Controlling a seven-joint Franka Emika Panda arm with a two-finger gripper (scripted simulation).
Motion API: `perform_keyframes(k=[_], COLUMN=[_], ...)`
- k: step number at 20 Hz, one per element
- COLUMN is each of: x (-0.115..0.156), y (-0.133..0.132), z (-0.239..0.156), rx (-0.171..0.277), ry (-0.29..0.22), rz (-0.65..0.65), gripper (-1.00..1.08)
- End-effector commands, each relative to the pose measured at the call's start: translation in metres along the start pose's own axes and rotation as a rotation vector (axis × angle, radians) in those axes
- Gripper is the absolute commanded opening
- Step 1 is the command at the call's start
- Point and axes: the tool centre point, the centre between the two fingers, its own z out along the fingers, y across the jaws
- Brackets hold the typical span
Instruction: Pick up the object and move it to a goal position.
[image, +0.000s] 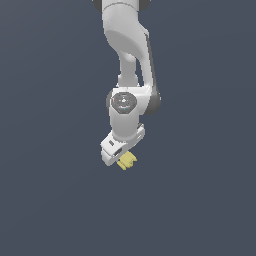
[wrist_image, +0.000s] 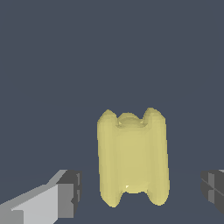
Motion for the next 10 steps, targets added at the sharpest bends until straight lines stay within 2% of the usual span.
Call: perform_keyframes(k=[1, 10], x=[0.0014, 0.0021], y=[0.0, -0.0001], z=[0.0031, 0.0074], rx=[0.002, 0.003], ry=[0.002, 0.004], rz=[-0.029, -0.05], gripper=[1.0, 1.0])
